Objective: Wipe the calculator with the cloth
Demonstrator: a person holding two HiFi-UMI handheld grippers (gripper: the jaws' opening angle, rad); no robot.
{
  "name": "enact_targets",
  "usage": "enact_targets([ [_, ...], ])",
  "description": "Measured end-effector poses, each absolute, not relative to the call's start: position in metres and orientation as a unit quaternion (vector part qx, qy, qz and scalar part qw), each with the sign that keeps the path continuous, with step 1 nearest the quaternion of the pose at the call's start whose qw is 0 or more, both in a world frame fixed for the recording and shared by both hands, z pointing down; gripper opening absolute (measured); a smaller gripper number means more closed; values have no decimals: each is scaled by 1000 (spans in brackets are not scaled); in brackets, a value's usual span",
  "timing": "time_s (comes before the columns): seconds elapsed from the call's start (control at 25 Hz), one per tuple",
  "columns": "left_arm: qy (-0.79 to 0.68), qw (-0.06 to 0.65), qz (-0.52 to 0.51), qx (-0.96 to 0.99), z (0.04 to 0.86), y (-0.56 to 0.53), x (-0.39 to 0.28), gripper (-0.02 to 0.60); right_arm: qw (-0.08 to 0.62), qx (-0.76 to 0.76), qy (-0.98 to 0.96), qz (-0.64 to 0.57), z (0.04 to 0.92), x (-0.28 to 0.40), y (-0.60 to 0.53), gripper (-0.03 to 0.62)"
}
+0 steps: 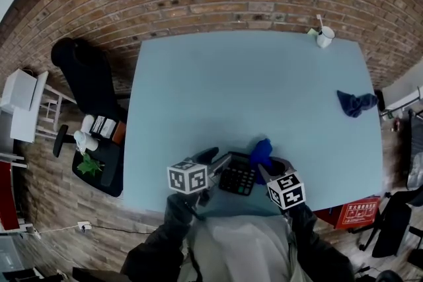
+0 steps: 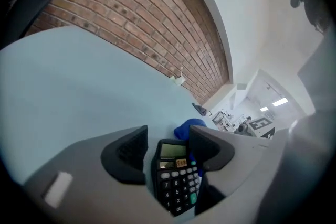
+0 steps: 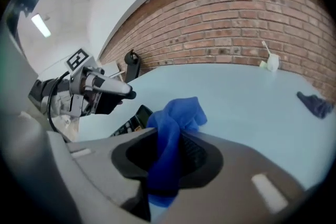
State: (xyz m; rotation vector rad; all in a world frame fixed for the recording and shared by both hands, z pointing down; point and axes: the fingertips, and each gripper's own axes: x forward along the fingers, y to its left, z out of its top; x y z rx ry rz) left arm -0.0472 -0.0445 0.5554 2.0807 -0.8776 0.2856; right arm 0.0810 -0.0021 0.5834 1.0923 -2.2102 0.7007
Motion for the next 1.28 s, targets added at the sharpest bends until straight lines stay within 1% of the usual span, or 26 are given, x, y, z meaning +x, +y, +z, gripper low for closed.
enact_targets([
  [0.04, -363, 418, 103, 826, 553, -45, -57, 244, 279, 417, -819, 279, 586, 84, -1, 111],
  [0.12, -386, 414, 74, 821, 544, -45, -74, 199, 282, 437, -802, 295, 591, 95, 0, 169],
  [0.16, -394, 413, 60, 819, 540, -45, -81, 193, 283, 452, -794, 292, 591, 103, -1, 210],
  [0.2, -401, 412, 50, 817, 536, -43, -88, 190, 282, 469, -786, 288, 590, 113, -3, 263],
  [0.24, -407, 411, 42, 815, 532, -42, -93, 184, 277, 486, -778, 284, 587, 124, -4, 282],
  [0.36, -422, 406, 22, 811, 523, -38, -107, 166, 252, 533, -758, 279, 572, 157, -5, 285],
  [0.44, -428, 406, 4, 808, 517, -35, -112, 126, 232, 556, -748, 279, 559, 176, -2, 285],
  [0.52, -430, 409, -14, 805, 512, -33, -115, 107, 211, 570, -742, 282, 545, 191, 3, 285],
  [0.56, -430, 410, -22, 804, 509, -32, -116, 87, 198, 575, -742, 283, 538, 196, 4, 285],
  [0.68, -426, 410, -31, 806, 503, -29, -110, 54, 153, 581, -748, 282, 512, 202, 7, 285],
  [0.84, -409, 410, -35, 815, 495, -26, -93, 23, 84, 547, -778, 297, 482, 181, 5, 284],
  [0.88, -403, 413, -39, 816, 494, -26, -89, 14, 67, 544, -784, 292, 475, 175, 5, 265],
  [0.92, -398, 417, -43, 816, 494, -25, -85, 12, 54, 548, -786, 282, 468, 170, 5, 220],
  [0.96, -393, 422, -45, 816, 494, -22, -82, 11, 42, 555, -786, 271, 463, 165, 5, 60],
  [1.0, -391, 425, -45, 815, 496, -20, -81, 9, 31, 556, -786, 267, 461, 158, 6, 2],
  [1.12, -387, 432, -45, 813, 497, -14, -82, 9, 23, 522, -800, 296, 471, 129, 7, 2],
  [1.28, -384, 442, -47, 809, 500, -8, -80, 8, 54, 489, -812, 314, 484, 105, 13, 2],
])
